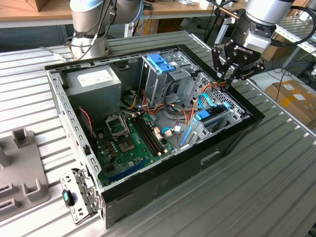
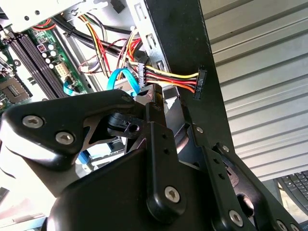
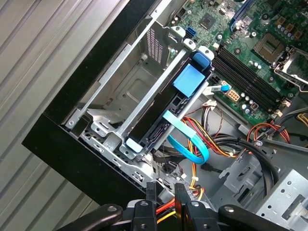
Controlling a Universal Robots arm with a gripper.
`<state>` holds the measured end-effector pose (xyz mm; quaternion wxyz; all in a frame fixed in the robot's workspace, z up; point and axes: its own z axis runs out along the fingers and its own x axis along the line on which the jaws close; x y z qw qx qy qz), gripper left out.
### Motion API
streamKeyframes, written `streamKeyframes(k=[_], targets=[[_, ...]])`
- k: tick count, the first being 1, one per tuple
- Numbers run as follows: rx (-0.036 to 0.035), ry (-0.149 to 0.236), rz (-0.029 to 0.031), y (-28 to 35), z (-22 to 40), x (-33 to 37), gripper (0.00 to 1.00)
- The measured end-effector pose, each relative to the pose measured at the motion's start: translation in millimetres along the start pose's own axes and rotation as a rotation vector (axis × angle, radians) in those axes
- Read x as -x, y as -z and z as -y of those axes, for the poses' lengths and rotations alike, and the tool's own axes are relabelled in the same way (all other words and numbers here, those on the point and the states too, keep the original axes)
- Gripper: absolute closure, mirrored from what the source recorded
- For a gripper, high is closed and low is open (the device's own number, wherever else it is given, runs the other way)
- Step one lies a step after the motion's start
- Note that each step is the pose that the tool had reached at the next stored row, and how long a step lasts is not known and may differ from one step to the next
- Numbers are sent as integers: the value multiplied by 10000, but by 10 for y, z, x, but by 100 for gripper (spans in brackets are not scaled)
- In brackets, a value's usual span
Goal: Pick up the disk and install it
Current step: 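Insert the second disk wire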
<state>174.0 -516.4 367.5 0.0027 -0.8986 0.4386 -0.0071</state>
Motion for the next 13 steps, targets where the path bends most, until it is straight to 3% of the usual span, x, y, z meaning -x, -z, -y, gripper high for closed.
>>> streamKeyframes(k=[13], targets=[[0,0,0,-1,45,-35,70]])
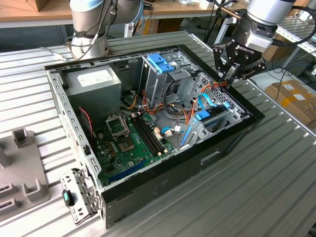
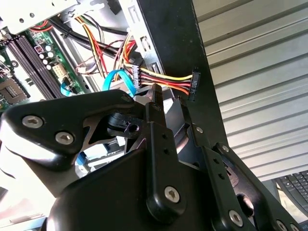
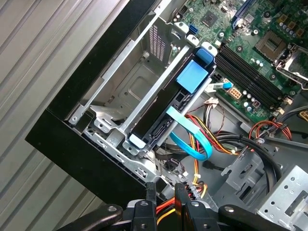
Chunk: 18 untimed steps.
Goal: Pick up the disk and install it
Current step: 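Insert the second disk wire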
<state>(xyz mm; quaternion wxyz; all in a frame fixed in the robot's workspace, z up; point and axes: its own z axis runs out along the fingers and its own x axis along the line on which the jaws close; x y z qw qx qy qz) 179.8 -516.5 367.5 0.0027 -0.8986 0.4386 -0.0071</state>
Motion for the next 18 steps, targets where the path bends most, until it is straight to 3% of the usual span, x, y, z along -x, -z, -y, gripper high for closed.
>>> streamKeyframes(k=[7,9,18], targets=[[0,0,0,-1,27,-21,70],[0,0,0,-1,62,-48,70],[1,0,1,-2,79,-61,70]])
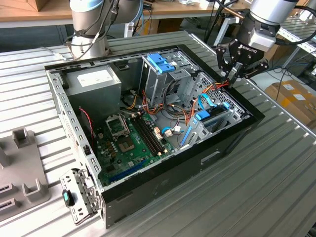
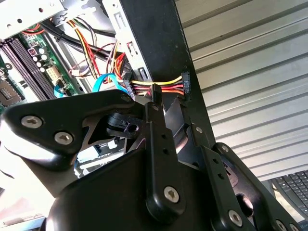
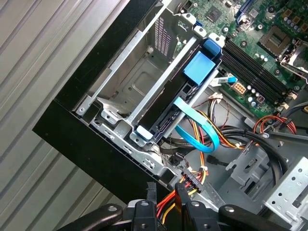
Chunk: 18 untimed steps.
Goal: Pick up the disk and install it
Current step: 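Insert the second disk wire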
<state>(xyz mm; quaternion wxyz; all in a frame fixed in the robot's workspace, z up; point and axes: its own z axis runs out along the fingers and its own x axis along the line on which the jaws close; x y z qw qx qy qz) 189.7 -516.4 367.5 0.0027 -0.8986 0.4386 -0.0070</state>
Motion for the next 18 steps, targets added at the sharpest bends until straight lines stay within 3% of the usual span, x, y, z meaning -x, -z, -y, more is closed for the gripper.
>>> streamKeyframes(k=[8,18], targets=[[-1,0,-1,78,2,-2,70],[0,1,-3,84,6,-5,70]])
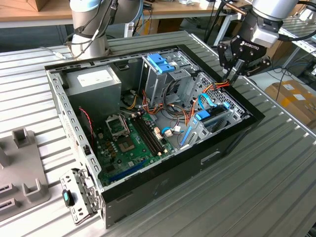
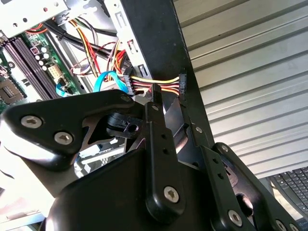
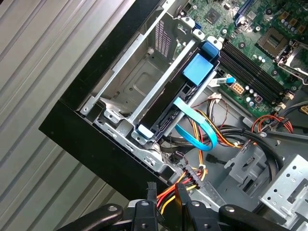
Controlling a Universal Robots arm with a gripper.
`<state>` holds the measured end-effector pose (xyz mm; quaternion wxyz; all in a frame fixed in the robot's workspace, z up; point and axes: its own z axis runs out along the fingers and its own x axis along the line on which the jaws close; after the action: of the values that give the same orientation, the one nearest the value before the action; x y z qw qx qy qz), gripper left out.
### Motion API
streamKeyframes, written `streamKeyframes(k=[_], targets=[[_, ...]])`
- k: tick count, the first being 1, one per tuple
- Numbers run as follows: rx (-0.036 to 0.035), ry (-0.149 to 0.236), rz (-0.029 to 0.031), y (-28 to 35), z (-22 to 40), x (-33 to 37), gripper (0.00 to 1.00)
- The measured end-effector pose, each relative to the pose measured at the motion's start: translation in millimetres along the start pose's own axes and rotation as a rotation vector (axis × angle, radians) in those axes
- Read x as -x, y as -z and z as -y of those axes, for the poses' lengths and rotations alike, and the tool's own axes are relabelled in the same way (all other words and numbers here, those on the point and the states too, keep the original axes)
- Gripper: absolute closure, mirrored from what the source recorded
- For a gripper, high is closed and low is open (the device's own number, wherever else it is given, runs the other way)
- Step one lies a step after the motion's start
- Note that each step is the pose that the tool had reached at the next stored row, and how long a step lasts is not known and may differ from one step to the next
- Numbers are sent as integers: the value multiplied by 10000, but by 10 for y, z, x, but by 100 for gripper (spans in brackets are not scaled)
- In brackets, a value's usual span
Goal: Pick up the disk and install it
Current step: 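Insert the second disk wire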
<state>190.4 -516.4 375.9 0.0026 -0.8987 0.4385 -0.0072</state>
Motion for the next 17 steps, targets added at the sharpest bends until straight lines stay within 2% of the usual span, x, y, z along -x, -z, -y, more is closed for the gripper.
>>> streamKeyframes(k=[17], targets=[[-5,352,6,-3,123,-82,70]])
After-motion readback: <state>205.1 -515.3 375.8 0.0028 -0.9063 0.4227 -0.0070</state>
